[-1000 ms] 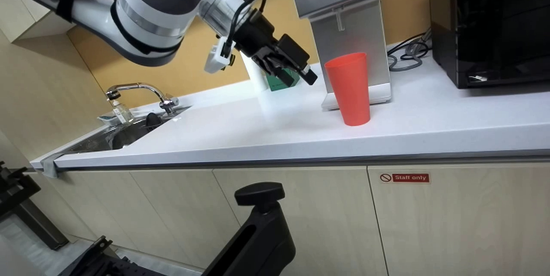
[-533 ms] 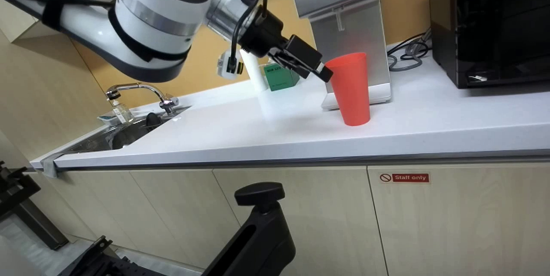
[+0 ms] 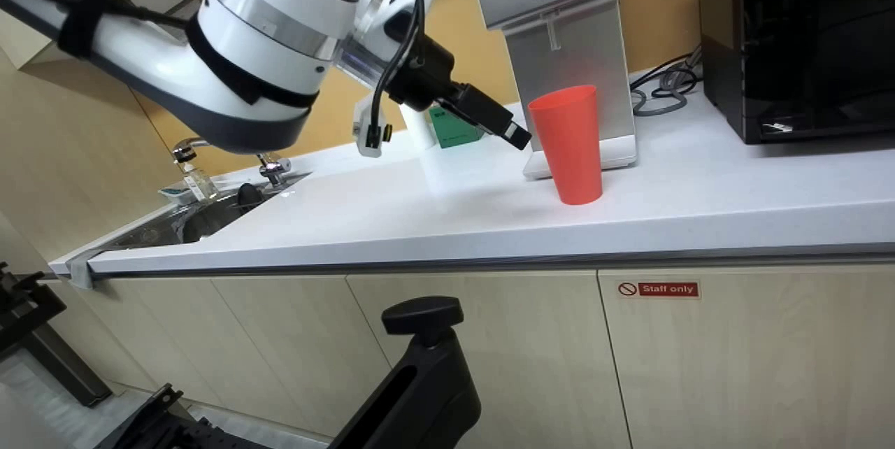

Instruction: Put the cup on the dispenser

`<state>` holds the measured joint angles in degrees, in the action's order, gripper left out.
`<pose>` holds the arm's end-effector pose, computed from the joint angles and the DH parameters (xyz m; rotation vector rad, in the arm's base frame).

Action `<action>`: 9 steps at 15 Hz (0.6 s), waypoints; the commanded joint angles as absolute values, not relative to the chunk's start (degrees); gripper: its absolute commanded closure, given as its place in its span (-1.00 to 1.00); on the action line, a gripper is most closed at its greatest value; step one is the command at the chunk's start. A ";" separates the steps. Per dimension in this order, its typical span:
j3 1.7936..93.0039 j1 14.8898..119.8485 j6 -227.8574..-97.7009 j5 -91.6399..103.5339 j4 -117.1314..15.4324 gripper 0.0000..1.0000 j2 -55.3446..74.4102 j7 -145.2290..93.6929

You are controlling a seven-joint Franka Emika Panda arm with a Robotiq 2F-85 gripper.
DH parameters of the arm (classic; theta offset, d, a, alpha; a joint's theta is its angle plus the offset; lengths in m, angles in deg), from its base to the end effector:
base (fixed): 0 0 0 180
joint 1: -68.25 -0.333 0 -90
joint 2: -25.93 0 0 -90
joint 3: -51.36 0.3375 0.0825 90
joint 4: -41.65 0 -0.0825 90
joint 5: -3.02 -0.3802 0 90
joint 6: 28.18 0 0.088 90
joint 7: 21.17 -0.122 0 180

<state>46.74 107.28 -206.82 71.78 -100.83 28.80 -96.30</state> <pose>0.4010 -0.2730 0.3638 2.4879 -1.1751 0.9381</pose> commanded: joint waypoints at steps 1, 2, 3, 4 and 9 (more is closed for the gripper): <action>46.97 107.27 -206.88 71.93 -100.76 -1.00 28.32 -96.81; 47.08 107.27 -206.97 71.93 -100.70 -1.00 27.94 -96.95; 47.09 107.27 -207.06 71.93 -100.65 -1.00 27.71 -97.00; 47.13 107.33 -206.79 72.95 -100.11 -1.00 27.74 -97.52; 47.27 107.84 -205.81 83.70 -94.98 -1.00 26.95 -103.04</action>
<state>47.06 107.50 -206.69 77.43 -98.38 27.76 -98.14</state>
